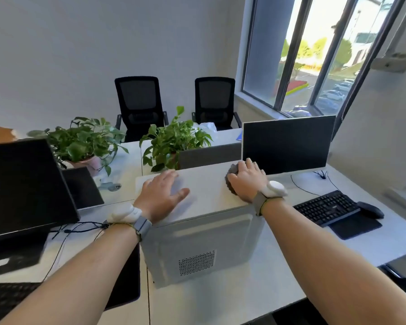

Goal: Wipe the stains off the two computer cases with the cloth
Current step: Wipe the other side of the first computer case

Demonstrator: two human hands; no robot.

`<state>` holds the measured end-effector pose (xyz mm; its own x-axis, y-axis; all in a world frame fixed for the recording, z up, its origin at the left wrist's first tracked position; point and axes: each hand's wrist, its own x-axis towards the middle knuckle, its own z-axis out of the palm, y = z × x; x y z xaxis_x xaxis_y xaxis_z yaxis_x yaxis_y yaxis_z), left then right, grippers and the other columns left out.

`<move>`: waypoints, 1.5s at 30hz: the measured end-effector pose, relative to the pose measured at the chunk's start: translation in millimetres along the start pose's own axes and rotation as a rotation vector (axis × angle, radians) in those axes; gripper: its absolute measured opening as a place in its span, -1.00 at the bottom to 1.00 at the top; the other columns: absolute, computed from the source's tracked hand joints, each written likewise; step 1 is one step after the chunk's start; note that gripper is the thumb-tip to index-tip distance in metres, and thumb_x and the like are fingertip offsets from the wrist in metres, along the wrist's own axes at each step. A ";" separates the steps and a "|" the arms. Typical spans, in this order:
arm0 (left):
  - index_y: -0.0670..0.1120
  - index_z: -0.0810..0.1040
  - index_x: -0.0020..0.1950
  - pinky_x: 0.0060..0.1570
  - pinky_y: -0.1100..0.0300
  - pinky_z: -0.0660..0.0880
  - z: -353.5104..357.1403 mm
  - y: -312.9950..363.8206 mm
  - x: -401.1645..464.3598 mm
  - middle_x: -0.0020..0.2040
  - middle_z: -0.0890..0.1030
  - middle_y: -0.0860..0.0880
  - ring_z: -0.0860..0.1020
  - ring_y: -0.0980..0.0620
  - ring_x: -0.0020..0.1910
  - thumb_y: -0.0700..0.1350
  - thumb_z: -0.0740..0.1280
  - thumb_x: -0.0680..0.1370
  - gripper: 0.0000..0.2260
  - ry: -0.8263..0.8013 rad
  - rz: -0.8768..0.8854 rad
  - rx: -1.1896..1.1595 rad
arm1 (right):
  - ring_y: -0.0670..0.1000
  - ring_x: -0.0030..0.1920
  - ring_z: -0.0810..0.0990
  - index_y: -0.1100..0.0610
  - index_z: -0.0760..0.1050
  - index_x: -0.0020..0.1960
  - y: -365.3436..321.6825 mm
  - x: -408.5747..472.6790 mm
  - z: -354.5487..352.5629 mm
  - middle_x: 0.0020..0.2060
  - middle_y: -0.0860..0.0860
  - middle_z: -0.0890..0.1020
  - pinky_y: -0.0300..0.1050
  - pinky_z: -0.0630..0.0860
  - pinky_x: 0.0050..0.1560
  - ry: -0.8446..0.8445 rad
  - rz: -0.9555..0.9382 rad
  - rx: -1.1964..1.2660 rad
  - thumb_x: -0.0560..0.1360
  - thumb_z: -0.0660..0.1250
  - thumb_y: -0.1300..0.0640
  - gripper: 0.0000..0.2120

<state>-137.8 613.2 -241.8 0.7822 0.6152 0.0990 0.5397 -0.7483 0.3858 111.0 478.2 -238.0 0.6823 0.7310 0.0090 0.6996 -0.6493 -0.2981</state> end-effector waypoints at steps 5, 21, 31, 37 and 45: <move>-0.07 0.48 0.49 0.48 0.04 0.28 -9.7 -8.7 0.7 0.46 0.50 0.00 0.41 0.02 0.45 0.34 0.15 0.54 -0.32 0.158 -0.224 -0.660 | 0.19 0.52 0.19 0.01 0.35 0.43 -58.8 13.7 20.1 0.51 0.15 0.28 0.17 0.17 0.51 -0.080 -0.274 -0.078 0.57 -0.03 -0.26 -0.44; -0.06 0.67 -0.03 -0.17 0.16 0.42 -53.7 23.7 22.7 -0.13 0.62 -0.10 0.50 0.02 -0.18 -0.18 0.24 0.64 -0.80 0.420 -0.377 -0.740 | 0.08 0.57 0.21 -0.10 0.38 0.53 -130.0 -68.8 44.5 0.57 0.03 0.31 0.05 0.11 0.57 -0.299 -1.137 -0.038 0.55 0.19 0.02 -0.47; -0.02 0.55 0.15 0.14 0.00 0.44 11.2 98.6 -17.3 0.13 0.56 0.00 0.50 -0.06 0.15 0.27 0.36 0.54 -0.60 0.221 -0.309 -0.026 | 0.13 0.56 0.22 0.04 0.21 0.59 12.8 46.4 -30.4 0.56 0.06 0.27 0.03 0.23 0.51 -0.229 -0.451 -0.196 0.66 0.10 0.01 -0.49; -0.14 0.45 -0.30 -0.31 0.11 0.35 23.7 120.8 -39.2 -0.34 0.52 -0.06 0.54 -0.15 -0.24 0.21 0.34 0.56 -0.55 -0.017 -0.453 -0.110 | 0.20 0.35 0.40 -0.01 0.36 0.47 2.1 53.4 -19.4 0.35 0.10 0.47 0.10 0.44 0.29 -0.189 -0.324 -0.138 0.60 0.05 -0.06 -0.53; -0.15 0.48 -0.29 -0.26 0.09 0.39 27.5 125.3 -47.7 -0.33 0.53 -0.07 0.52 -0.11 -0.26 0.41 0.38 0.48 -0.40 0.092 -0.443 -0.097 | 0.22 0.29 0.45 0.03 0.37 0.46 7.8 29.6 -29.6 0.30 0.13 0.50 0.09 0.48 0.21 -0.142 -0.266 -0.158 0.59 0.04 -0.09 -0.51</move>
<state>-98.9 483.3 -223.4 0.4494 0.8932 -0.0150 0.7806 -0.3844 0.4929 142.9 488.5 -211.9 0.4431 0.8938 -0.0695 0.8809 -0.4484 -0.1514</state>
